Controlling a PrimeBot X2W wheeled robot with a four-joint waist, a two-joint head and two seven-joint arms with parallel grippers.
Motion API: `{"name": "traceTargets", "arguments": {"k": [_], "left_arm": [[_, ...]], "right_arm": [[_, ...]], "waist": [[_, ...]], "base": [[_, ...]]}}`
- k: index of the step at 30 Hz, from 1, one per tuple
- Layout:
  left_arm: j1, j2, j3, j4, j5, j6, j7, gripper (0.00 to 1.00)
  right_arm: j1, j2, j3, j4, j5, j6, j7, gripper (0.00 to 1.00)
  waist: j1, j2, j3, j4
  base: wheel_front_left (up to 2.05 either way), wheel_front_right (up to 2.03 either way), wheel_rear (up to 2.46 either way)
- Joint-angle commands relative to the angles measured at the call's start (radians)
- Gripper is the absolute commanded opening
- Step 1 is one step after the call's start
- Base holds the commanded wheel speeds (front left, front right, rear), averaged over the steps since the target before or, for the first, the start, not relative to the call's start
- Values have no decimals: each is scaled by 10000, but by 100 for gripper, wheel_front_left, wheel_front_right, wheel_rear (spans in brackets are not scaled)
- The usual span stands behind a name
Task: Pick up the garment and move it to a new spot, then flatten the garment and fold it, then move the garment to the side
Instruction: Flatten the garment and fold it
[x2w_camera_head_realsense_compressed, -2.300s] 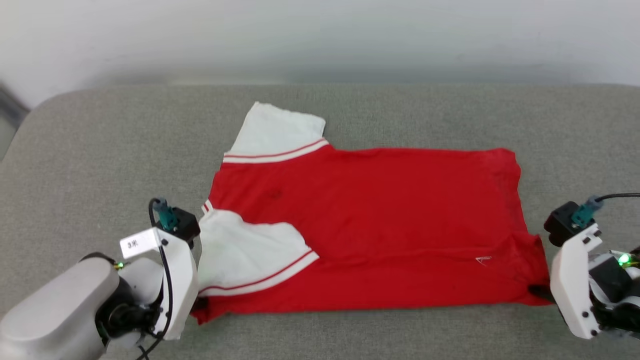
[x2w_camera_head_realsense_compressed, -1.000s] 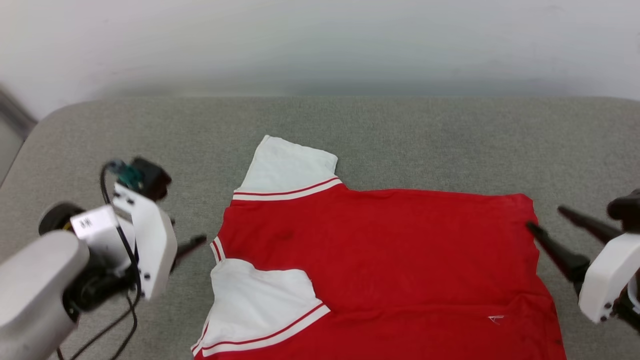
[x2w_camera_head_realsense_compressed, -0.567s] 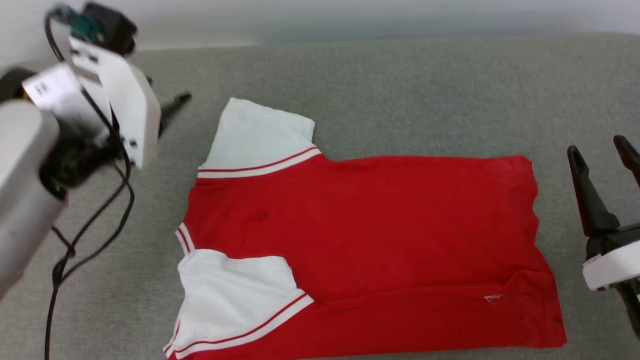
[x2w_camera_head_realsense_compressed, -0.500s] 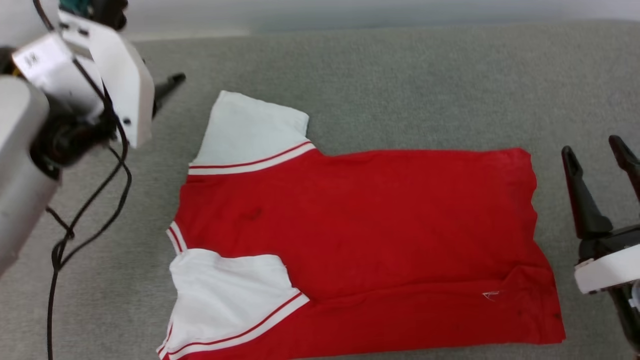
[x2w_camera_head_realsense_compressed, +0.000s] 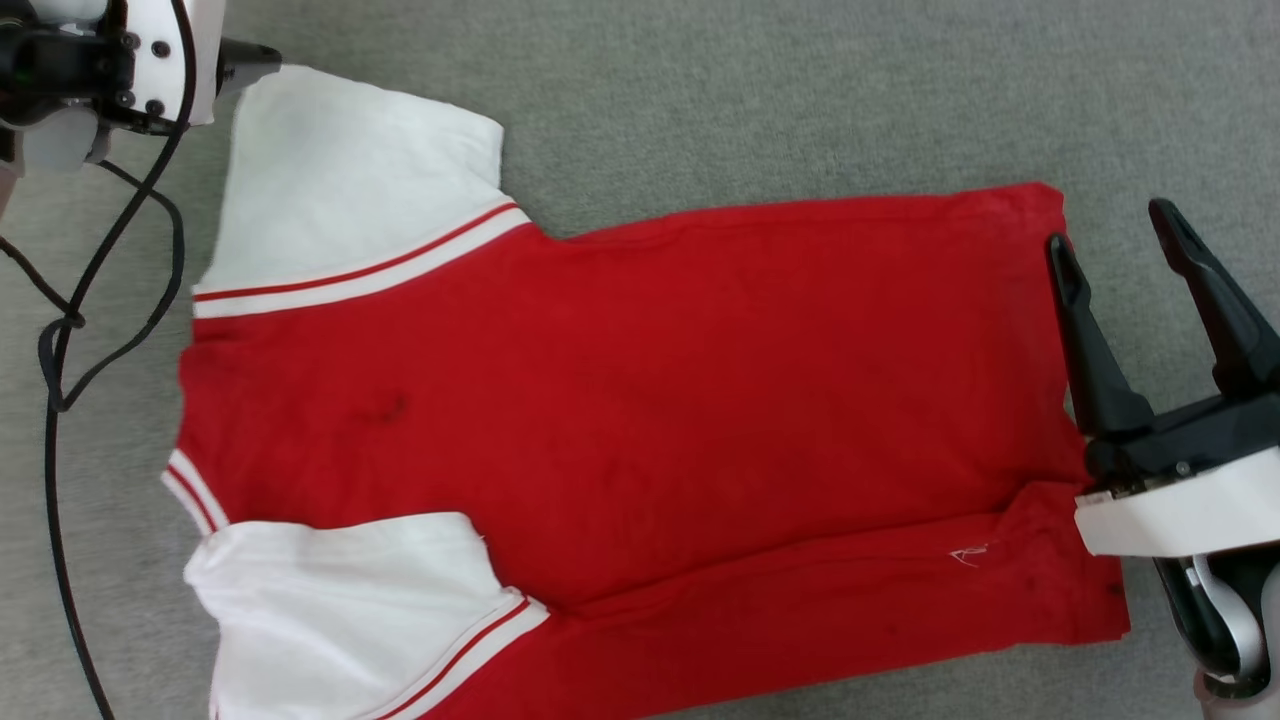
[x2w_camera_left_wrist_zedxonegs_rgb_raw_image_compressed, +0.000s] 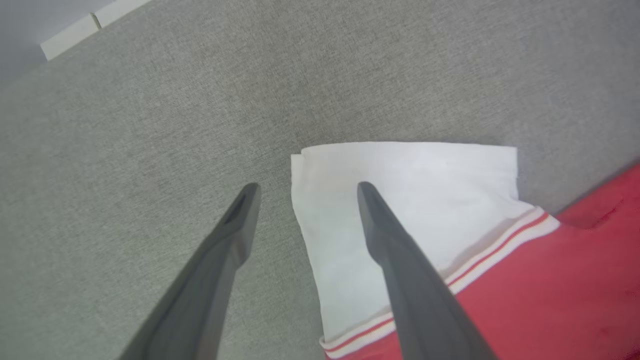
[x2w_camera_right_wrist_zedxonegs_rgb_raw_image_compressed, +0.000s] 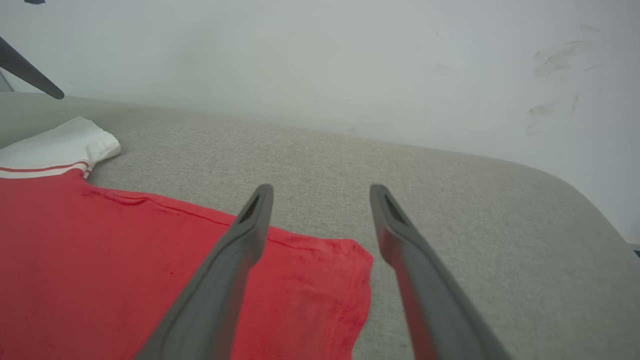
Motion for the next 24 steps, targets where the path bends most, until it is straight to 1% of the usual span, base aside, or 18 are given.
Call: {"name": "traceTargets", "arguments": {"k": [1, 4, 9, 10, 14, 18, 21, 24], "left_arm": [[-124, 10, -79, 198, 79, 53, 130, 100], [-33, 62, -219, 511, 173, 21, 275, 100], [577, 44, -617, 953, 155, -286, 474, 100], [655, 19, -632, 990, 93, -362, 437, 0], [719, -29, -715, 986, 163, -579, 228, 0], [562, -190, -705, 872, 213, -739, -165, 0], [674, -330, -810, 693, 272, -889, -519, 0], [819, -411, -919, 442, 345, -981, -951, 0]], "right_arm": [[-270, 73, 71, -39, -27, -4, -74, 100], [-467, 114, 179, 3, -49, -4, -123, 100], [-565, -7, 151, 124, -25, -4, -185, 100], [-582, -37, 100, 139, 4, -4, -177, 100], [-775, -239, -87, 116, 8, -4, -125, 100], [-1227, -698, -340, 107, 85, -4, 217, 100], [-1759, -1366, -194, 308, 451, -4, 1066, 100], [-2334, -2412, 301, 727, 1158, -4, 2750, 100]], "waist": [[-2, 0, 543, -394], [-2, 0, 722, -503], [-2, 0, 742, -498], [-2, 0, 704, -473], [-2, 0, 421, -301], [-2, 0, -24, -59], [-2, 0, -450, 125], [-2, 0, -836, 340]], "base": [[0, 0, 0], [0, 0, 0], [0, 0, 0], [0, 0, 0], [0, 0, 0], [0, 0, 0], [0, 0, 0], [0, 0, 0]]}}
